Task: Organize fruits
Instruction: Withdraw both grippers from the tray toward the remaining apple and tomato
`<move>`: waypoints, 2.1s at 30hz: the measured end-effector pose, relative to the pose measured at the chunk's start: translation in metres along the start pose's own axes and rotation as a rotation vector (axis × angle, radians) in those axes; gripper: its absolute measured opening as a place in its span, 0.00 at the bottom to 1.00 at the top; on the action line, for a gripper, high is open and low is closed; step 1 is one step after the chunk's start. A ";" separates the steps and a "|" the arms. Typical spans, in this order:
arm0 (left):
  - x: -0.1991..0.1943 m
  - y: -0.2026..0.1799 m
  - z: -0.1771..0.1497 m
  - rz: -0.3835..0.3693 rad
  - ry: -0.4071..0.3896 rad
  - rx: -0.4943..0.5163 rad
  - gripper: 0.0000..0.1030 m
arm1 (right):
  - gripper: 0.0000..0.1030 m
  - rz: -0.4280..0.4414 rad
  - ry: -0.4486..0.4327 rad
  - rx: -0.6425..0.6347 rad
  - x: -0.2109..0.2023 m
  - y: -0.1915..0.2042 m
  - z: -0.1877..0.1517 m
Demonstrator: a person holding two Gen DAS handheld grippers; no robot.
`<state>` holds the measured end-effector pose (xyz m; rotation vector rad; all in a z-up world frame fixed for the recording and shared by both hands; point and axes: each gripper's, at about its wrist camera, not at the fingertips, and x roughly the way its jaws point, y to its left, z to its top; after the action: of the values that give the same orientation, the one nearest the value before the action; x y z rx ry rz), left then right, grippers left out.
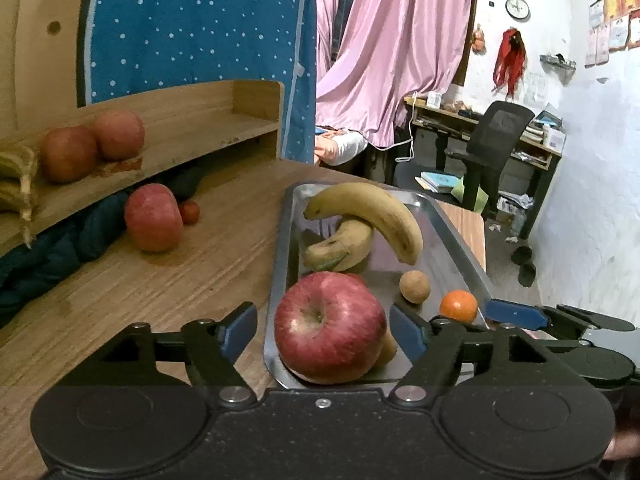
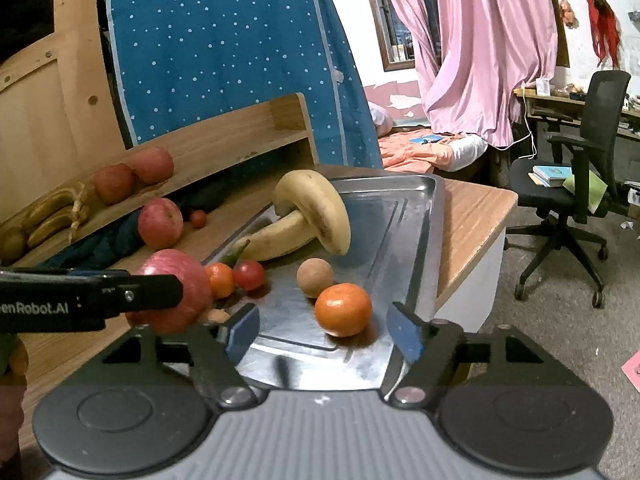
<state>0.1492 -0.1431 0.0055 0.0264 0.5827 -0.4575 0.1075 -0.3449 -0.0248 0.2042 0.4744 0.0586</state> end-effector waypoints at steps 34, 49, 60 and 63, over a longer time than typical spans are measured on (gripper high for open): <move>-0.092 0.113 -0.034 0.227 -0.078 -0.142 0.99 | 1.00 0.070 0.109 -0.123 -0.063 0.107 -0.020; -0.104 0.146 -0.029 0.354 -0.073 -0.201 0.99 | 1.00 0.250 0.102 -0.321 -0.043 0.184 -0.004; -0.089 0.157 -0.008 0.411 -0.075 -0.231 0.99 | 1.00 0.260 0.009 -0.389 -0.010 0.188 0.036; -0.081 0.156 0.001 0.407 -0.078 -0.230 0.99 | 1.00 0.234 -0.023 -0.428 0.002 0.183 0.051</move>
<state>0.1556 0.0303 0.0335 -0.0905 0.5339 0.0049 0.1314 -0.1751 0.0564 -0.1613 0.4033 0.3823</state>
